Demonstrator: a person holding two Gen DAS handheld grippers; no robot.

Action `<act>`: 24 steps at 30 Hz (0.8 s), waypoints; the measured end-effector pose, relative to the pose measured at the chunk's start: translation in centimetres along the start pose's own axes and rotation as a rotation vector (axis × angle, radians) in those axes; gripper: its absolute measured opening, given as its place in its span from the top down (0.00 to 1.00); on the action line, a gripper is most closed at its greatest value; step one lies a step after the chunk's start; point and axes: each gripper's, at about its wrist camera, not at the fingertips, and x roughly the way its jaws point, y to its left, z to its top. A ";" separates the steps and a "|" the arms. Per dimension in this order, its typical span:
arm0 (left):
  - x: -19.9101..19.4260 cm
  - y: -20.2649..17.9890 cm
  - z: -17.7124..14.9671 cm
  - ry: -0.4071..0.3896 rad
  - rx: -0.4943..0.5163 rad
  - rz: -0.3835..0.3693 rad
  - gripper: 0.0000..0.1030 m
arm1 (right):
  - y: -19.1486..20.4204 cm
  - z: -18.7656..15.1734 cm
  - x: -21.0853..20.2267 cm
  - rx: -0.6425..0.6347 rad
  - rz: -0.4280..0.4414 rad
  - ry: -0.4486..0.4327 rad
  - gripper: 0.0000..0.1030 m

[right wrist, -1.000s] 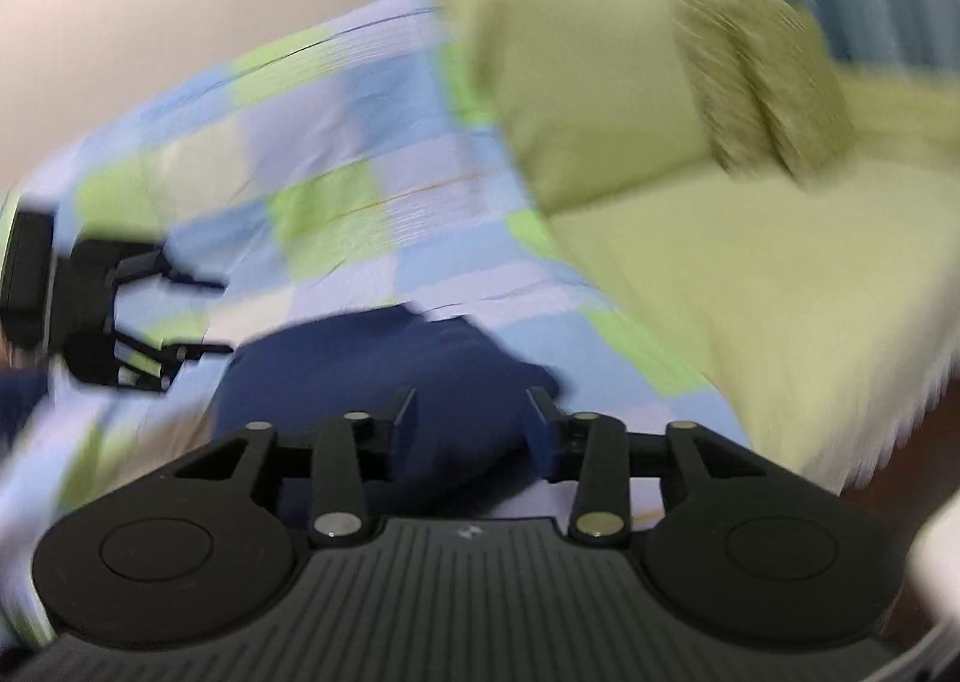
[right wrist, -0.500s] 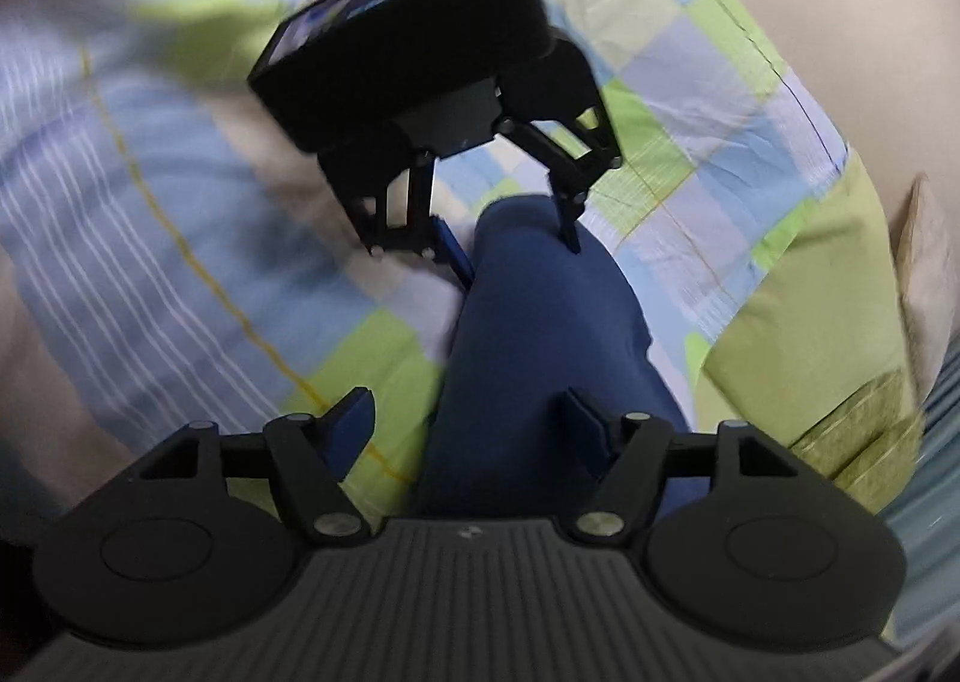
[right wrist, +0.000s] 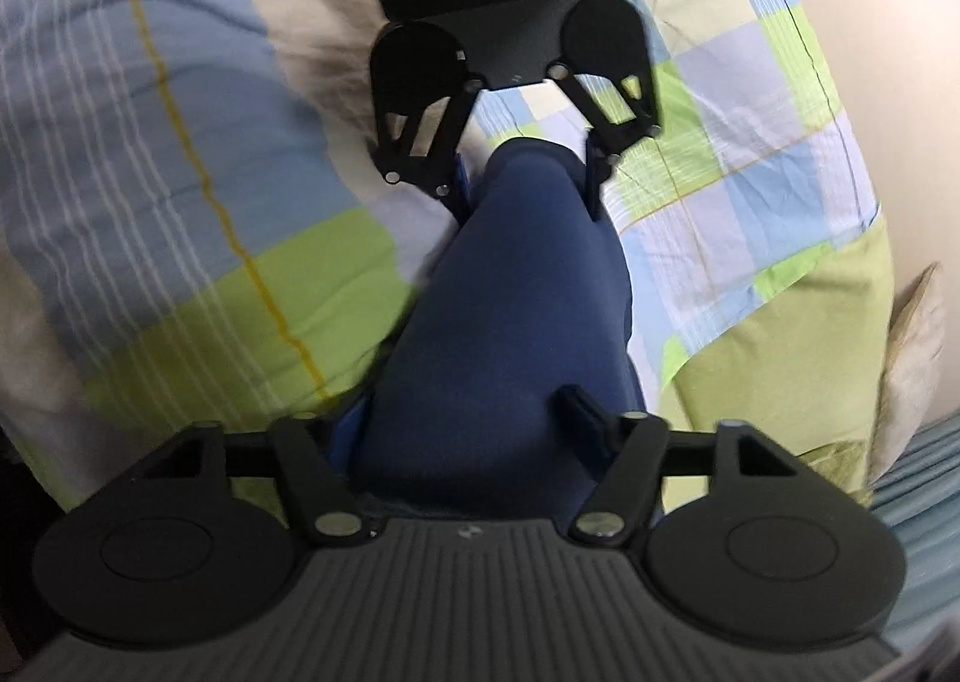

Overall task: Fold clothes
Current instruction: 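Hold the folded bundle with both grippers and press it together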

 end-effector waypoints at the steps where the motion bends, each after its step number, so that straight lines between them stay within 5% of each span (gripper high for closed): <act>1: -0.2 0.5 0.5 0.024 -0.020 -0.014 0.53 | -0.5 -0.2 -0.3 0.006 0.009 -0.008 0.61; 9: -8.5 1.8 3.8 0.126 -0.117 -0.028 0.56 | -3.1 -1.1 -5.2 -0.012 0.044 -0.101 0.66; 15: -13.7 -1.3 4.7 0.234 -0.186 -0.080 0.56 | -0.9 -1.2 -9.6 -0.092 0.188 -0.234 0.66; 18: -14.4 0.3 4.1 0.276 -0.229 -0.048 0.56 | -1.1 -0.7 -9.8 -0.161 0.196 -0.278 0.66; 24: -18.1 6.9 3.6 0.378 -0.257 0.109 0.56 | -7.8 3.1 -10.4 -0.221 0.105 -0.415 0.67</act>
